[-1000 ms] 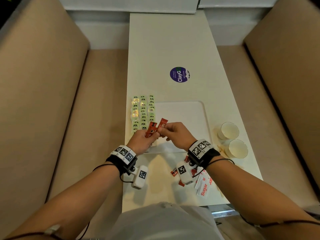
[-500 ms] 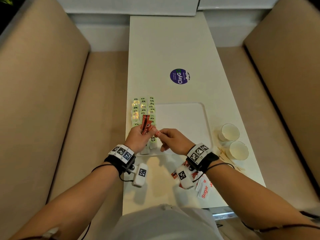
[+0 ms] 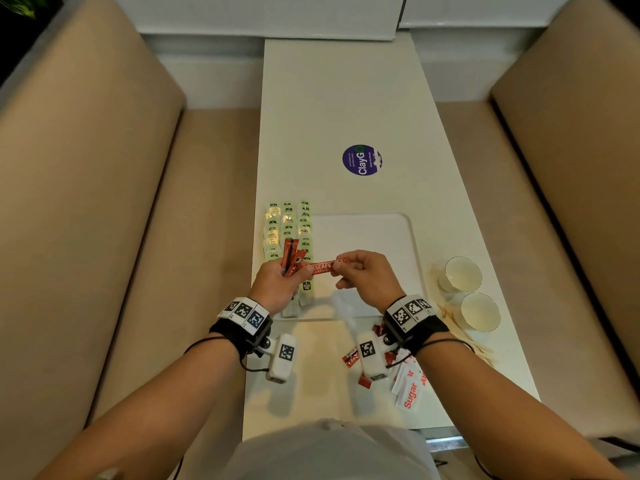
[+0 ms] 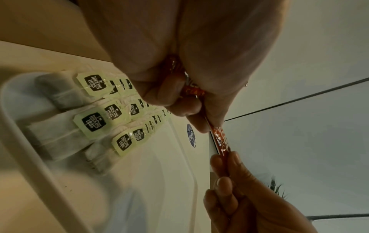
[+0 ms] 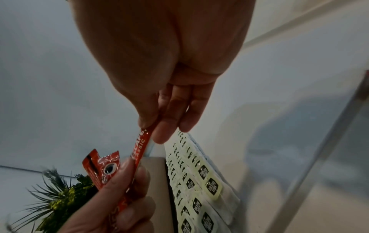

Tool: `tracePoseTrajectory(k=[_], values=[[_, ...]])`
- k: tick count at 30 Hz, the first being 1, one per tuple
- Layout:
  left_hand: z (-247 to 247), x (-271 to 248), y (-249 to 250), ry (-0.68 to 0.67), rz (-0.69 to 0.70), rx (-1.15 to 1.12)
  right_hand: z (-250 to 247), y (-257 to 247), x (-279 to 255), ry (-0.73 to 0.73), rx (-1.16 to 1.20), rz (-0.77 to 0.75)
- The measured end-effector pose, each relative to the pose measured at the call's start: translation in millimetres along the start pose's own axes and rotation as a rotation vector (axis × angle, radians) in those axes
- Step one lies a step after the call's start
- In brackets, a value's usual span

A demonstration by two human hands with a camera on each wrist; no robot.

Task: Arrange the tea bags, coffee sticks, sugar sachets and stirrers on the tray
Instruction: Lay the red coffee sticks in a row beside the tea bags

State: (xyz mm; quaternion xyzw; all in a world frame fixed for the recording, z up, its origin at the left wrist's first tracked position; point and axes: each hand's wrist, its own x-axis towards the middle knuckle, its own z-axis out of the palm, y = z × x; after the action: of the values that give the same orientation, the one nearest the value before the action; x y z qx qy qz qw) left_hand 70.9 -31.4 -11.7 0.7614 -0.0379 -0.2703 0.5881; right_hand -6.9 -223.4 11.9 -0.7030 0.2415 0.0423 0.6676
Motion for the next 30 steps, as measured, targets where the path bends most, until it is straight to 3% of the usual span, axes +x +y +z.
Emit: tracePoseTrajectory(k=[14, 22, 30], values=[[-0.8, 21.0, 4.6, 0.011, -0.030, -0.049, -14.0, 1.0, 18.0, 0.074, -0.054, 0.003], [-8.7, 46.0, 9.5, 0.016, -0.090, -0.090, -38.8, -6.6, 70.6, 0.177, -0.113, 0.023], [-8.4, 66.7, 14.4, 0.008, -0.175, -0.140, -46.1, 14.7, 131.5, 0.228, -0.261, 0.190]])
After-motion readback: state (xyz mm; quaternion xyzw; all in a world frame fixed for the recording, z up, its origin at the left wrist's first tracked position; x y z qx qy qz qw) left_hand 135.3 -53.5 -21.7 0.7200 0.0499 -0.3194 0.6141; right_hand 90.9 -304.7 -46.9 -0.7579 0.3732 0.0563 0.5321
